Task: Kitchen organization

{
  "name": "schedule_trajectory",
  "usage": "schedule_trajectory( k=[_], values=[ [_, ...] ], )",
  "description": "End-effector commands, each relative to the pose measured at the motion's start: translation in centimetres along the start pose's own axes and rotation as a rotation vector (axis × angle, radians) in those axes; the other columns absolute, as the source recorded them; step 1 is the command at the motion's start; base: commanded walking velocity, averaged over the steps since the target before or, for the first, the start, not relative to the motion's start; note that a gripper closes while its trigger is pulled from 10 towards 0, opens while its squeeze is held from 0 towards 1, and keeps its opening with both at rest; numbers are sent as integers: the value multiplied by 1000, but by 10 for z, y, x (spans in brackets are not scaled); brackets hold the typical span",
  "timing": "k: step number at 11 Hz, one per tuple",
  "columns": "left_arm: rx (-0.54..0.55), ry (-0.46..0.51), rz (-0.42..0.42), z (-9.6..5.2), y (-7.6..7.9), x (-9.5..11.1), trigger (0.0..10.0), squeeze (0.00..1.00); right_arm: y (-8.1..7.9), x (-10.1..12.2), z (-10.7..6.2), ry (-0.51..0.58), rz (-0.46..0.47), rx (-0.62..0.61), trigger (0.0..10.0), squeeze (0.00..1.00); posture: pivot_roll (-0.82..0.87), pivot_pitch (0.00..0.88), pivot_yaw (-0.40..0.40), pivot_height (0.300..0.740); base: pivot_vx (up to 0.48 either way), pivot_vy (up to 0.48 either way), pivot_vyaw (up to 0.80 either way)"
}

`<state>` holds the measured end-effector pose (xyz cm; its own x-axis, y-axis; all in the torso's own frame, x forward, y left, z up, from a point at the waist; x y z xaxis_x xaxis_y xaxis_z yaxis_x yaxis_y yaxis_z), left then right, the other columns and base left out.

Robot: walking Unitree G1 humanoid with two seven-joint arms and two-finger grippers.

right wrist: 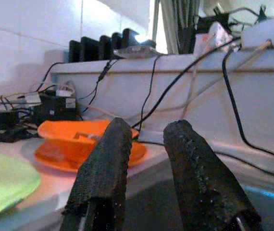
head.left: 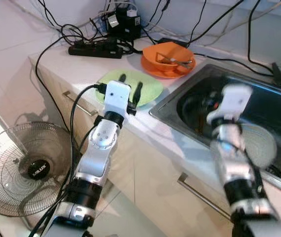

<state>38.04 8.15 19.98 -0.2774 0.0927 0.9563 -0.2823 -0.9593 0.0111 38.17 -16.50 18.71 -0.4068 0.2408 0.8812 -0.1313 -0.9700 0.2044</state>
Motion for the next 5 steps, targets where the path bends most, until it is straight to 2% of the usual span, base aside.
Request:
schedule_trajectory(
  k=[1,3,5],
  values=[
    [18,22,3,1,-1,2,10000,0,-1,6,1,14,16,-5,10000,0,154,5,11,740,0,0,0],
    [24,39,7,2,-1,3,10000,0,-4,8,1,10,29,3,10000,0,153,2,8,740,0,0,0],
    [24,59,10,2,1,3,10000,0,-4,9,2,4,39,5,10000,0,152,2,5,740,0,0,-550]
  ],
)
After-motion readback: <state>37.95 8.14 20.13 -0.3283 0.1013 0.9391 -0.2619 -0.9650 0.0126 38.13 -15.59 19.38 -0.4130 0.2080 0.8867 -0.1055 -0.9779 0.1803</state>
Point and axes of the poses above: a point about 5 cm out from each wrist's last joint towards the gripper, its own z axis pointing out of the wrist towards the gripper, its own x axis along the axis of the wrist's last joint, y = z × x, the point moved 4 cm from there along z, pointing out of the wrist towards the gripper, and after that the axes turned 11 degrees about -z, right-handed, at the moved point
